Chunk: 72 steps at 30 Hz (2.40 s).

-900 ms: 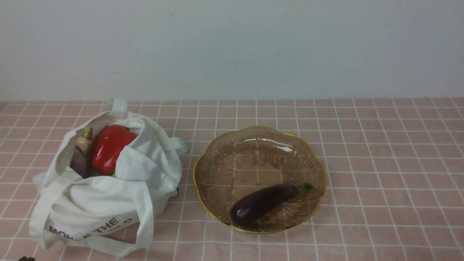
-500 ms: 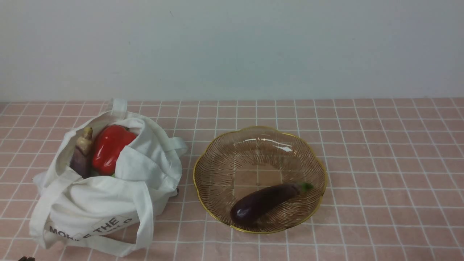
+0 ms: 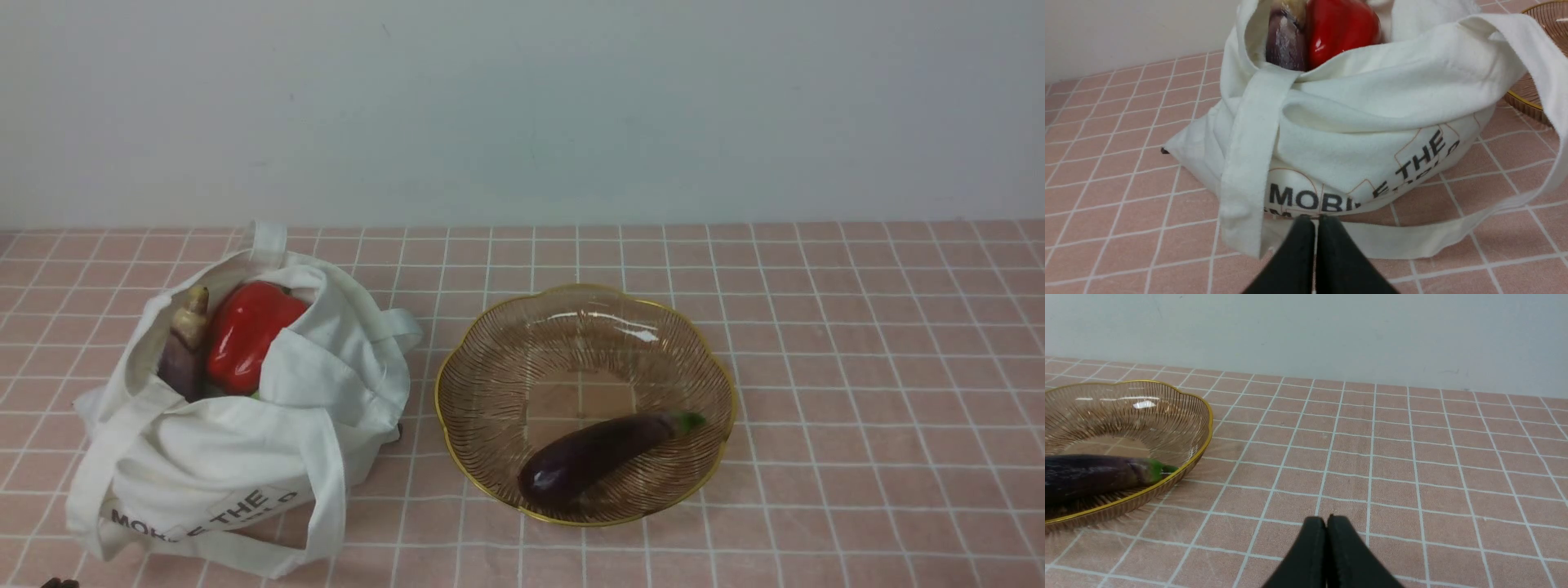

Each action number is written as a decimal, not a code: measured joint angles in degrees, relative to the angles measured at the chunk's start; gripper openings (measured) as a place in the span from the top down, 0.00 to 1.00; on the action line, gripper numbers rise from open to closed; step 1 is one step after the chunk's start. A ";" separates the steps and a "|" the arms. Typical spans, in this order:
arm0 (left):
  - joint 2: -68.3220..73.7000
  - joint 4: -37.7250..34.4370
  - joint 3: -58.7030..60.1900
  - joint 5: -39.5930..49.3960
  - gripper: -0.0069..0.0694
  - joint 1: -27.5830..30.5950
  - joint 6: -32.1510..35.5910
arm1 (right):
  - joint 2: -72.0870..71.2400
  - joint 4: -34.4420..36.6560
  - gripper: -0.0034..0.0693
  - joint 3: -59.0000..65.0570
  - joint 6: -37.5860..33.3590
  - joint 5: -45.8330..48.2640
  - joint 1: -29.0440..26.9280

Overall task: Take vegetables from bag on pink coffee tablecloth place on plate.
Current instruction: 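Reach into the bag and grasp a vegetable inside it with the left gripper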

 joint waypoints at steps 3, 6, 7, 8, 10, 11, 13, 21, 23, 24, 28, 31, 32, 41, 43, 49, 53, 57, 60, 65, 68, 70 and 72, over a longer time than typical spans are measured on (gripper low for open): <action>0.00 0.00 0.00 0.00 0.92 0.00 0.00 | 0.00 0.00 0.97 0.00 0.00 0.00 0.00; 0.00 -0.09 0.00 -0.19 0.92 0.00 -0.14 | 0.00 0.00 0.97 0.00 0.00 0.00 0.00; 0.00 -1.08 0.00 -0.74 0.92 0.00 -0.90 | 0.00 0.00 0.97 0.00 0.00 0.00 0.00; 0.00 -3.20 0.00 -1.98 0.92 0.00 -2.26 | 0.00 0.00 0.97 0.00 0.00 0.00 0.00; 0.00 -10.29 0.00 -5.86 0.92 0.00 -6.32 | 0.00 0.00 0.97 0.00 0.00 0.00 0.00; 0.00 -14.54 0.00 -7.62 0.92 0.00 -8.00 | 0.00 0.00 0.97 0.00 0.00 0.00 0.00; 0.00 -23.17 0.00 -12.25 0.92 0.00 -11.35 | 0.00 0.00 0.97 0.00 0.00 0.00 0.00; 0.00 -43.32 -0.35 -30.55 0.92 0.00 -13.11 | 0.00 0.00 0.97 0.00 0.00 0.00 0.00; 0.00 -43.94 -1.54 -32.72 0.92 0.00 -12.69 | 0.00 0.00 0.97 0.00 0.00 0.00 0.00; 0.24 -42.88 -4.92 -33.14 0.92 0.00 -10.91 | 0.00 0.00 0.97 0.00 0.00 0.00 0.00; 5.23 -37.72 -13.42 -28.85 0.92 0.00 -5.60 | 0.00 0.00 0.97 0.00 0.00 0.00 0.00; 16.64 -33.11 -23.26 -18.63 0.92 0.00 1.01 | 0.00 0.00 0.97 0.00 0.00 0.00 0.00; 20.77 -32.25 -25.46 -15.65 0.92 0.00 2.54 | 0.00 0.00 0.97 0.00 0.00 0.00 0.00; 54.90 -19.29 -48.73 15.50 0.92 0.00 8.95 | 0.00 0.00 0.97 0.00 0.00 0.00 0.00; 62.22 -13.99 -53.45 19.20 0.92 0.00 8.51 | 0.00 0.00 0.97 0.00 0.00 0.00 0.00; 76.54 -5.32 -63.77 25.46 0.92 0.00 2.34 | 0.00 0.00 0.97 0.00 0.00 0.00 0.00; 81.63 -2.34 -67.15 26.75 0.92 0.00 0.46 | 0.00 0.00 0.97 0.00 0.00 0.00 0.00; 85.48 1.66 -68.32 25.93 0.87 0.00 -0.43 | 0.00 0.00 0.97 0.00 0.00 0.00 0.00; 86.80 3.46 -68.37 24.20 0.80 0.00 -0.75 | 0.00 0.00 0.97 0.00 0.00 0.00 0.00; 89.35 4.18 -68.54 20.69 0.54 0.00 -0.88 | 0.00 0.00 0.97 0.00 0.00 0.00 0.00; 90.03 4.18 -68.54 19.94 0.42 0.00 -0.88 | 0.00 0.00 0.97 0.00 0.00 0.00 0.00; 90.97 4.13 -68.54 18.96 0.33 0.00 -0.88 | 0.00 0.00 0.97 0.00 0.00 0.00 0.00; 91.65 3.90 -68.56 18.96 0.32 0.00 -0.88 | 0.00 0.00 0.97 0.00 0.00 0.00 0.00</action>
